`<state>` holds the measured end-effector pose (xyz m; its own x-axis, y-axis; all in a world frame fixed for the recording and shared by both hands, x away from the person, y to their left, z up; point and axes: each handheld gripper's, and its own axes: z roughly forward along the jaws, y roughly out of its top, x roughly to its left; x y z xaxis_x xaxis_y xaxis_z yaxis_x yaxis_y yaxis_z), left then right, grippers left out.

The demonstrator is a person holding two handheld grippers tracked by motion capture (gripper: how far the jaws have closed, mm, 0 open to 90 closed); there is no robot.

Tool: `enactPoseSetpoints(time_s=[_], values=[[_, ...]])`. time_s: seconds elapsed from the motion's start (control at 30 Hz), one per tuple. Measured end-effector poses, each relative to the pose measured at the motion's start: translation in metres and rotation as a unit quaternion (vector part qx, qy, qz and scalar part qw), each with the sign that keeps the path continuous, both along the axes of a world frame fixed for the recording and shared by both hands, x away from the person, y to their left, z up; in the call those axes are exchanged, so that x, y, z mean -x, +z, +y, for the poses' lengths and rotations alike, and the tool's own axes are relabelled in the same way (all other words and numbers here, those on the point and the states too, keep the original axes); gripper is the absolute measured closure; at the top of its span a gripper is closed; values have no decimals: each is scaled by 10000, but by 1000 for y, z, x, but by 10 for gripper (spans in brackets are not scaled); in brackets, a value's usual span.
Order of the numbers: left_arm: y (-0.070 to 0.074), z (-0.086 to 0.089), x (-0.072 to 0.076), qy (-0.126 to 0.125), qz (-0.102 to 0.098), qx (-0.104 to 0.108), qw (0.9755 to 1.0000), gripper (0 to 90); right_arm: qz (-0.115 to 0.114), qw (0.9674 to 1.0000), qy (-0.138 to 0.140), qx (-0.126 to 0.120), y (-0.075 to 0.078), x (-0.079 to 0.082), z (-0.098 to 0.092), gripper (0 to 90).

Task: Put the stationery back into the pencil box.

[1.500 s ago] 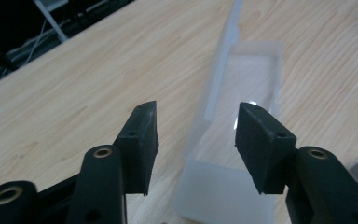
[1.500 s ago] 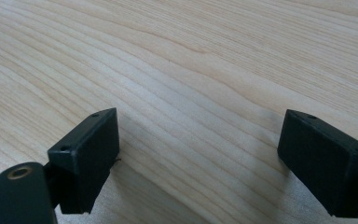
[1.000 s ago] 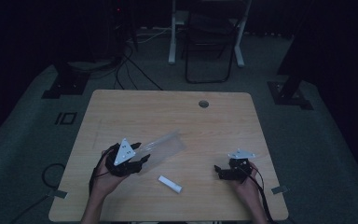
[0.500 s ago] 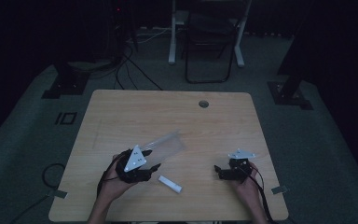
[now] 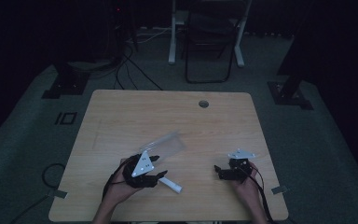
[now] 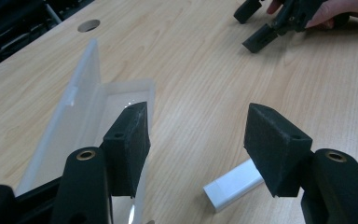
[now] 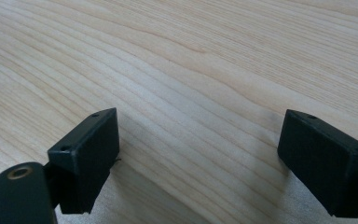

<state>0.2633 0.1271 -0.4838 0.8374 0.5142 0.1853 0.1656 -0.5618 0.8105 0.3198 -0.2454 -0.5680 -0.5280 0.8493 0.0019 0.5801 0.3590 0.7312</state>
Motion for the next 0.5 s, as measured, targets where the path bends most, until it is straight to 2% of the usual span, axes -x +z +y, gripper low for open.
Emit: enactPoseSetpoints(time_s=[0.5], values=[[-16, -8, -2, -124, 164, -140, 9997, 412, 0, 10000, -1, -1, 0, 0, 0, 126]])
